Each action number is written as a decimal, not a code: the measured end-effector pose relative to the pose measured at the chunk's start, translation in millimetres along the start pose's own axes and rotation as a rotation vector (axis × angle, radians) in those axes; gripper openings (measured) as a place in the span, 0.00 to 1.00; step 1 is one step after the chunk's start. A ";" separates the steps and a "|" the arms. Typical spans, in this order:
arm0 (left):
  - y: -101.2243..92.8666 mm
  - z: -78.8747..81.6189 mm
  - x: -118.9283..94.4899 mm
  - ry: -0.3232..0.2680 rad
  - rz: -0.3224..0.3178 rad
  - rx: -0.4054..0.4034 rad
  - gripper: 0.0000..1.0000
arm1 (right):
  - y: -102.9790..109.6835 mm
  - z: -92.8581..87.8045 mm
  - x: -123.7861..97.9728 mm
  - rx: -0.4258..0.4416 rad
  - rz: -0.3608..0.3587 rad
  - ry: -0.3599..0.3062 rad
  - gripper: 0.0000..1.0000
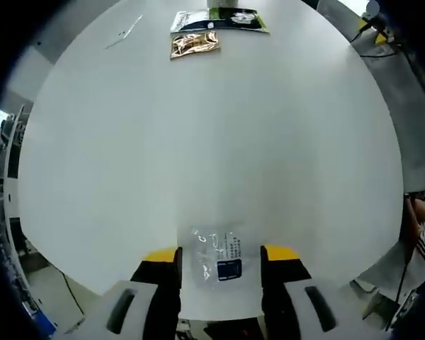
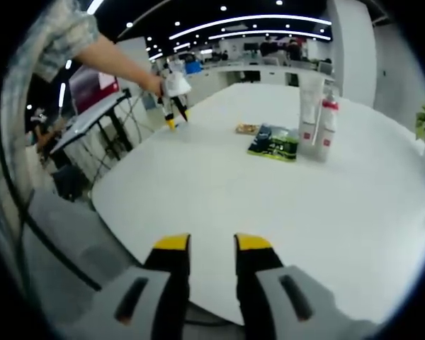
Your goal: Arrange the skincare products in the storage area until every visible bottle or jar stands upright without overlapping.
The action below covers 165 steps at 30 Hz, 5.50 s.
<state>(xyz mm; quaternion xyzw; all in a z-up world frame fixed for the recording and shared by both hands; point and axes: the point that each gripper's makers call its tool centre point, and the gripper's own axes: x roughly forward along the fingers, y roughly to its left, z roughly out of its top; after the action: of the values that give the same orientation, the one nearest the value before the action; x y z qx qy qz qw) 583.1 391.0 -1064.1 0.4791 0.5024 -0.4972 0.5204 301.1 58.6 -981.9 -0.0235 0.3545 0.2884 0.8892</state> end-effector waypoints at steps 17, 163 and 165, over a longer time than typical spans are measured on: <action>15.4 -8.2 -5.6 0.010 0.024 -0.025 0.40 | -1.0 5.0 -3.5 -0.013 -0.012 -0.025 0.22; -329.3 282.4 -187.6 -1.398 -0.629 -1.273 0.00 | 58.7 74.8 -70.6 0.551 0.882 -0.268 0.01; -328.3 281.1 -185.7 -1.392 -0.625 -1.276 0.01 | 59.7 75.5 -70.5 0.545 0.880 -0.266 0.00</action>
<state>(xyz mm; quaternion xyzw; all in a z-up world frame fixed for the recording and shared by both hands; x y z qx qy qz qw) 268.1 101.8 -868.1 -0.4430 0.3623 -0.4189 0.7050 275.0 91.9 -870.3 0.3958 0.2773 0.5318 0.6954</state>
